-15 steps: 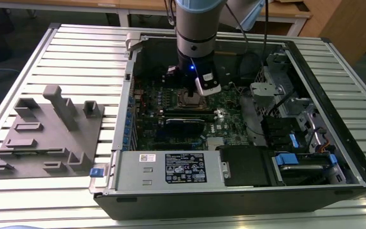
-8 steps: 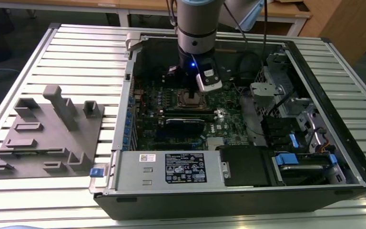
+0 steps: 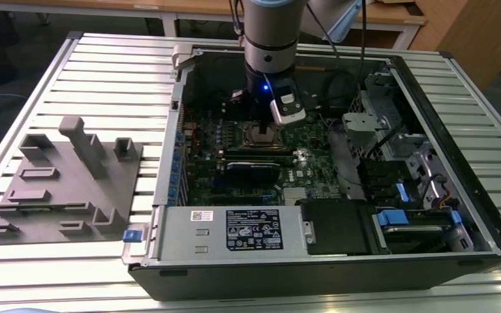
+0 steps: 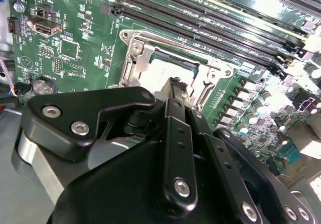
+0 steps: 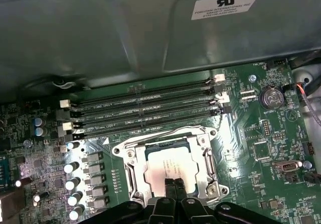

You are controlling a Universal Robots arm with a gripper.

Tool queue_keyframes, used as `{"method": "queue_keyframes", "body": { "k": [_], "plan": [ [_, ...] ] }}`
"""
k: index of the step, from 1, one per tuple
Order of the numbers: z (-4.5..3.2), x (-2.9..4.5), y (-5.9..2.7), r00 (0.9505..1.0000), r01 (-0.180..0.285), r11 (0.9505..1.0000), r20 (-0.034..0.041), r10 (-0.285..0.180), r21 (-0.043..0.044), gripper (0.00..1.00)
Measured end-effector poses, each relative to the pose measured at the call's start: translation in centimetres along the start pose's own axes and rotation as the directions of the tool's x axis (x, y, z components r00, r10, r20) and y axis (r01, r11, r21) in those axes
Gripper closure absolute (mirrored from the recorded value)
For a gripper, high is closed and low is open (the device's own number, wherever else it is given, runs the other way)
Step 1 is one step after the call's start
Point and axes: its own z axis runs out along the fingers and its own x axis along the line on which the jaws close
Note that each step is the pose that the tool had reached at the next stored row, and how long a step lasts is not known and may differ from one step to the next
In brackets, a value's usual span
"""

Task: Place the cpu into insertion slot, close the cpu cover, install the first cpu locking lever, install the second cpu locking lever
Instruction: 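Install the second cpu locking lever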

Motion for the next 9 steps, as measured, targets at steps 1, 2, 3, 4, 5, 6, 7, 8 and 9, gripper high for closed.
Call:
{"method": "queue_keyframes", "body": {
  "k": [1, 2, 3, 4, 5, 6, 7, 8, 9],
  "plan": [
    [0.00, 0.00, 0.00, 1.0000, 0.000, 1.0000, 0.0000, 0.000, -0.0001, 0.89],
    [0.00, 0.00, 0.00, 1.0000, 0.001, 1.0000, -0.0002, -0.001, 0.0000, 0.89],
    [0.00, 0.00, 0.00, 1.0000, 0.005, 1.0000, -0.0007, -0.005, -0.0003, 0.89],
    [0.00, -0.01, 0.01, 0.9999, 0.014, 0.9999, -0.0017, -0.014, -0.0009, 0.89],
    [0.00, -0.01, 0.01, 0.9997, 0.025, 0.9997, -0.0031, -0.025, -0.0014, 0.89],
    [0.00, 0.00, 0.00, 0.9993, 0.038, 0.9993, -0.0046, -0.038, -0.0023, 0.89],
    [0.00, 0.00, 0.00, 0.9987, 0.050, 0.9987, -0.0060, -0.050, -0.0030, 0.89],
    [0.00, 0.00, 0.00, 0.9981, 0.061, 0.9981, -0.0074, -0.061, -0.0037, 0.89],
    [-0.04, 0.00, 0.00, 0.9976, 0.068, 0.9977, -0.0082, -0.068, -0.0040, 0.89]
  ]
}}
